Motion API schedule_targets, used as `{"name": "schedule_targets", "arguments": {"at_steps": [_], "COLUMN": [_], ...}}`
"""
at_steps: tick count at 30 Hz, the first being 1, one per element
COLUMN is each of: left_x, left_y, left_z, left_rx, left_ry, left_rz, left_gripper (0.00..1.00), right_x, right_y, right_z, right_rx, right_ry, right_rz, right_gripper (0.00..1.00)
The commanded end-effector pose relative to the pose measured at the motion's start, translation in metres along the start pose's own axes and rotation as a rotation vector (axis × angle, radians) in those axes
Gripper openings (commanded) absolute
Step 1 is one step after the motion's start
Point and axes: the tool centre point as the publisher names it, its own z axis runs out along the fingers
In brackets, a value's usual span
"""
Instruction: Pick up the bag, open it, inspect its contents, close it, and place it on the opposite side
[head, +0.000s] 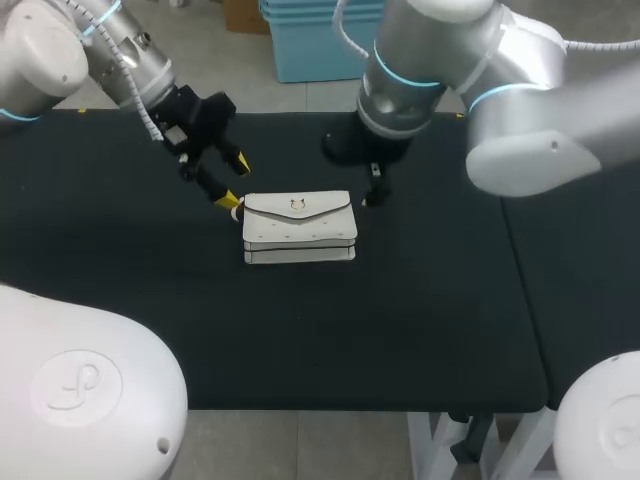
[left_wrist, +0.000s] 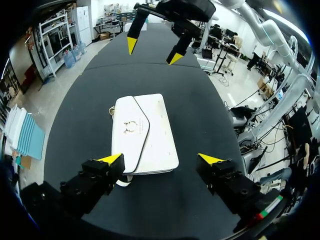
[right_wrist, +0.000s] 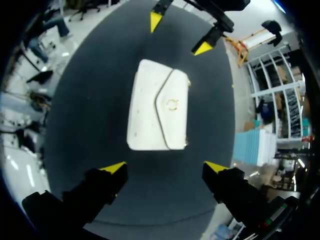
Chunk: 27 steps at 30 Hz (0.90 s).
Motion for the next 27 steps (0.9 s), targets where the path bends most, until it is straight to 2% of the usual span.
{"name": "schedule_targets", "arguments": {"at_steps": [1, 5, 6, 7, 8, 10, 13, 16, 20, 23, 26, 27], "left_x": [-0.005, -0.005, -0.008, -0.011, -0.015, -0.023, -0.027, -0.025, -0.015, -0.012, -0.01, -0.009], "left_y": [-0.001, -0.001, -0.007, -0.011, -0.014, -0.016, -0.009, -0.003, 0.002, 0.004, 0.007, 0.007], "left_z": [-0.001, -0.001, 0.003, 0.005, 0.007, 0.01, 0.012, 0.011, 0.009, 0.009, 0.009, 0.008], "left_rx": [-0.006, -0.006, 0.013, 0.029, 0.042, 0.042, 0.03, 0.04, 0.061, 0.067, 0.085, 0.091], "left_ry": [0.115, 0.115, 0.101, 0.089, 0.056, -0.024, -0.071, -0.101, -0.125, -0.133, -0.122, -0.106], "left_rz": [0.0, 0.0, -0.052, -0.116, -0.194, -0.384, -0.65, -0.846, -1.017, -1.114, -1.203, -1.233], "left_gripper": [1.0, 1.0, 1.0, 1.0, 1.0, 1.0, 1.0, 1.0, 1.0, 1.0, 1.0, 1.0], "right_x": [-0.002, -0.002, -0.005, -0.009, -0.014, -0.018, -0.023, -0.025, -0.025, -0.027, -0.028, -0.028], "right_y": [0.001, 0.001, 0.005, 0.007, 0.009, 0.01, 0.009, 0.001, -0.007, -0.014, -0.022, -0.026], "right_z": [-0.002, -0.002, 0.0, 0.004, 0.008, 0.01, 0.012, 0.016, 0.021, 0.023, 0.02, 0.02], "right_rx": [0.004, 0.004, 0.006, 0.043, 0.07, 0.094, 0.124, 0.186, 0.206, 0.202, 0.108, 0.105], "right_ry": [0.08, 0.08, 0.111, 0.094, 0.077, 0.119, 0.198, 0.263, 0.321, 0.349, 0.446, 0.444], "right_rz": [-0.001, -0.001, 0.034, 0.074, 0.135, 0.236, 0.446, 0.622, 0.817, 0.963, 1.157, 1.215], "right_gripper": [1.0, 1.0, 1.0, 1.0, 1.0, 1.0, 1.0, 1.0, 1.0, 1.0, 1.0, 1.0]}}
